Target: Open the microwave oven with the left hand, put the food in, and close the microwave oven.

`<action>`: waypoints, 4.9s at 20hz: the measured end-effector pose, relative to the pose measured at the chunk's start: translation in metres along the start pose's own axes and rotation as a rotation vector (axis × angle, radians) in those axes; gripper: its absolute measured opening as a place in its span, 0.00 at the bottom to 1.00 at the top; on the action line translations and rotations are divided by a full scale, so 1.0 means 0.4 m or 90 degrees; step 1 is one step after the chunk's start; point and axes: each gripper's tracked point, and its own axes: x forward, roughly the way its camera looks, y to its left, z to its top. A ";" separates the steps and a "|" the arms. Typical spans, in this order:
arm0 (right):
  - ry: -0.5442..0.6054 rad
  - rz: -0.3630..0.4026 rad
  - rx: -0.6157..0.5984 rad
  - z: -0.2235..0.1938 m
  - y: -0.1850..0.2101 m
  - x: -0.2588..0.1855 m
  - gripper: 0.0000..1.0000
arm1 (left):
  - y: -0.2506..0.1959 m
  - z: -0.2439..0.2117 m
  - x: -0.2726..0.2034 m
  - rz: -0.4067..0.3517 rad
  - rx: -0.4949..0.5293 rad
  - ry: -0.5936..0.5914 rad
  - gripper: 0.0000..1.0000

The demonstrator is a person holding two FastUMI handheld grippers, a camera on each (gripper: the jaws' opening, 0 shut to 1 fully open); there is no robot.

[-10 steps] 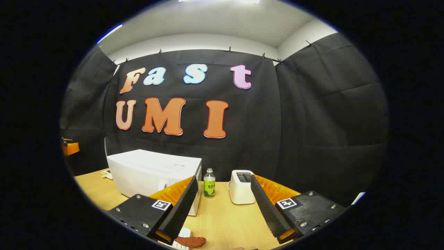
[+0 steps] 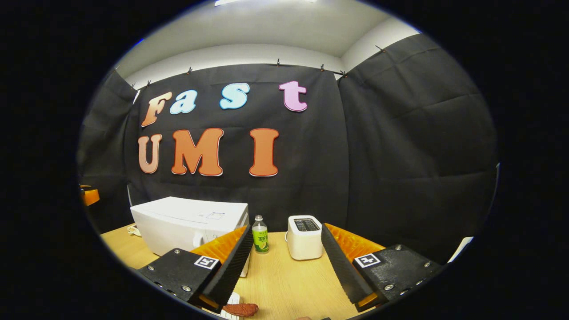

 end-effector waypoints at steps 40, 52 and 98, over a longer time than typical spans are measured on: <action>0.084 -0.036 -0.001 -0.177 -0.168 0.017 0.95 | -0.616 -0.443 0.338 -0.135 -0.025 0.089 0.92; 0.113 -0.049 0.001 -0.226 -0.202 0.006 0.95 | -0.666 -0.494 0.347 -0.159 -0.001 0.086 0.25; 0.104 0.127 0.022 -0.232 0.240 -0.108 0.95 | 0.281 -0.381 -0.349 -0.028 -0.006 0.111 0.76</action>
